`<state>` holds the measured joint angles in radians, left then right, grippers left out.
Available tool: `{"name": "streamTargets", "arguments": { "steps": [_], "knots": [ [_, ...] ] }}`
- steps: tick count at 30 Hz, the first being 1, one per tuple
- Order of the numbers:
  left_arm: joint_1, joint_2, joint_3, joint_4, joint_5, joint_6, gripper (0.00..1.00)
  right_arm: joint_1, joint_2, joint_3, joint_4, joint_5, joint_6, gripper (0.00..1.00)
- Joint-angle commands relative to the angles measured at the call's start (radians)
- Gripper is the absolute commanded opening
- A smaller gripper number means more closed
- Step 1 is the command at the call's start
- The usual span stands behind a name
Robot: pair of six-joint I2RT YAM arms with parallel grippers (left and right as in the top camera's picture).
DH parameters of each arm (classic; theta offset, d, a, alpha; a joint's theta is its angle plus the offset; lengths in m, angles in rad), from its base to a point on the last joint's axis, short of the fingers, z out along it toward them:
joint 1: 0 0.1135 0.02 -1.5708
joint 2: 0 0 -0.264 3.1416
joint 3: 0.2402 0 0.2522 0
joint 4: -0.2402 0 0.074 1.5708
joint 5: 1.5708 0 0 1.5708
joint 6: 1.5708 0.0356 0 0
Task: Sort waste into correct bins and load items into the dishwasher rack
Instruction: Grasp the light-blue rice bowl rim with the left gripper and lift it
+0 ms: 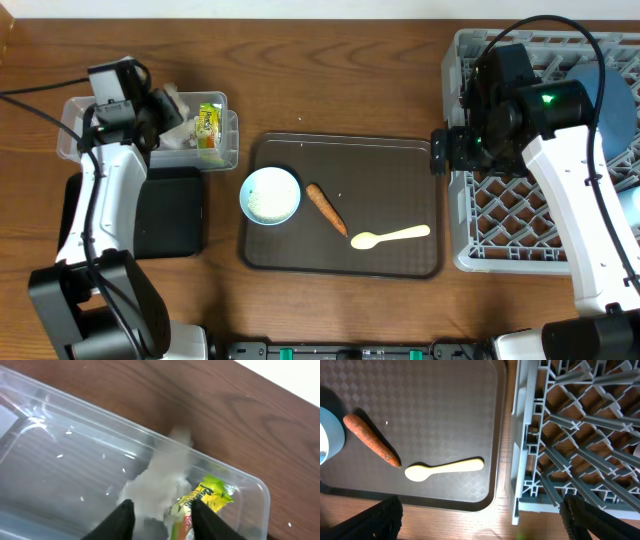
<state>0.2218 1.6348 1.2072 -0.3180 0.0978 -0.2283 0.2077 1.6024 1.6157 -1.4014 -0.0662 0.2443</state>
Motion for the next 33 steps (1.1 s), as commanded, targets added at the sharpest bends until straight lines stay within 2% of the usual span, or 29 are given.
{"name": "streamTargets", "arguments": {
  "steps": [1, 8, 16, 24, 28, 33],
  "knots": [
    [0.003, -0.011, 0.013, -0.011, 0.024, 0.006, 0.42, -0.005, 0.003, 0.001, -0.002, 0.01, -0.014, 0.99],
    [-0.018, -0.084, 0.013, -0.123, 0.184, -0.01, 0.41, -0.005, 0.003, 0.001, 0.003, 0.01, -0.014, 0.99],
    [-0.215, -0.099, 0.002, -0.406, 0.22, -0.01, 0.41, -0.005, 0.003, 0.001, 0.009, 0.01, -0.014, 0.99],
    [-0.485, -0.084, -0.013, -0.504, 0.1, -0.01, 0.41, -0.005, 0.003, 0.001, 0.011, 0.01, -0.013, 0.99],
    [-0.575, -0.057, -0.013, -0.5, 0.016, -0.01, 0.42, -0.005, 0.003, 0.001, 0.011, 0.01, -0.014, 0.99],
    [-0.643, -0.009, -0.013, -0.5, 0.01, -0.04, 0.42, -0.005, 0.003, 0.001, 0.01, 0.01, -0.013, 0.99]
  ]
}}
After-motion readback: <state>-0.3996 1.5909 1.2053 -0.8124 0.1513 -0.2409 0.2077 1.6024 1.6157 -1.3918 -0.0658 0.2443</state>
